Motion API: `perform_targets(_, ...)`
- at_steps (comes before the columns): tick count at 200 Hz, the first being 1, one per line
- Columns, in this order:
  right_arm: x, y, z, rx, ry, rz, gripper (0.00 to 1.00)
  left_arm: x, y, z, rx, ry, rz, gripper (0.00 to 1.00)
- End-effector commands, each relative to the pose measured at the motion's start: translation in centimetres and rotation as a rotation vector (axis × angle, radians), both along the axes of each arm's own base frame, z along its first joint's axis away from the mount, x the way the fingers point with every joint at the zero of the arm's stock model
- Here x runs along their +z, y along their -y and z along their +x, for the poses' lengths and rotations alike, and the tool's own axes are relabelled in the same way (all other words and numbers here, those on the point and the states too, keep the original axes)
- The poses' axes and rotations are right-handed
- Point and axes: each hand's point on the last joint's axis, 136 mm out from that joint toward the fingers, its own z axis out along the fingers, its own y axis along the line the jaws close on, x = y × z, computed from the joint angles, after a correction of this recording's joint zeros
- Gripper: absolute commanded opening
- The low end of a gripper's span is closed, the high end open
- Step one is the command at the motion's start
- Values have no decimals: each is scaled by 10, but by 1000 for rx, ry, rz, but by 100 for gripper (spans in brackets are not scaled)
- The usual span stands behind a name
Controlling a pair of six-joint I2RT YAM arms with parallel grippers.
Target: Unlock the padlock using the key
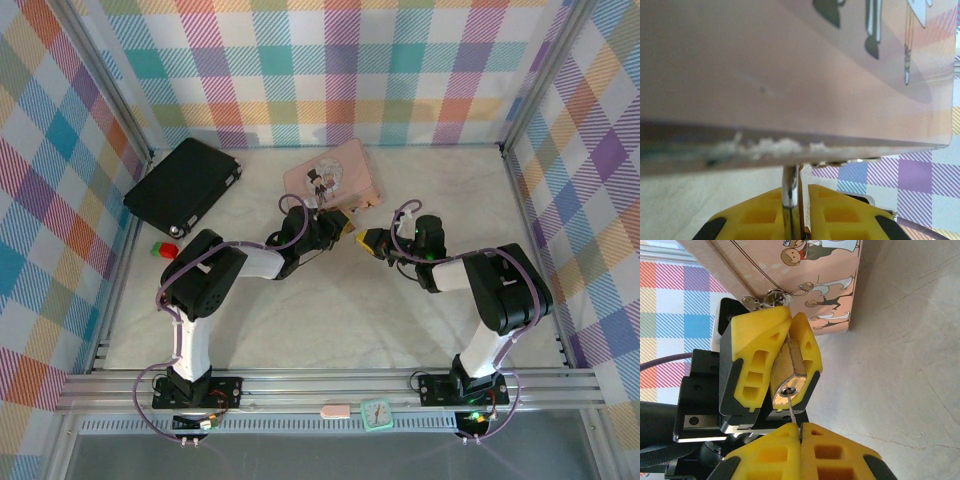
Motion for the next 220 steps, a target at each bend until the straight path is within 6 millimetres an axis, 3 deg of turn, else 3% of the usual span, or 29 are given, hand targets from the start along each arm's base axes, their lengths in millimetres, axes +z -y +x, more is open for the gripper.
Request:
perform_targets(1, 31, -9, 5, 24, 90, 28, 0, 38, 16, -13, -67, 67, -102, 0)
perform_targets(102, 22, -3, 24, 0, 124, -25, 0, 50, 20, -35, -124, 38, -164, 0)
perform_targets(186, 11, 2, 26, -36, 133, -100, 0, 68, 27, -31, -125, 49, -204, 0)
perform_targets(220, 20, -6, 23, -34, 39, 5, 0, 67, 30, -30, -124, 67, -195, 0)
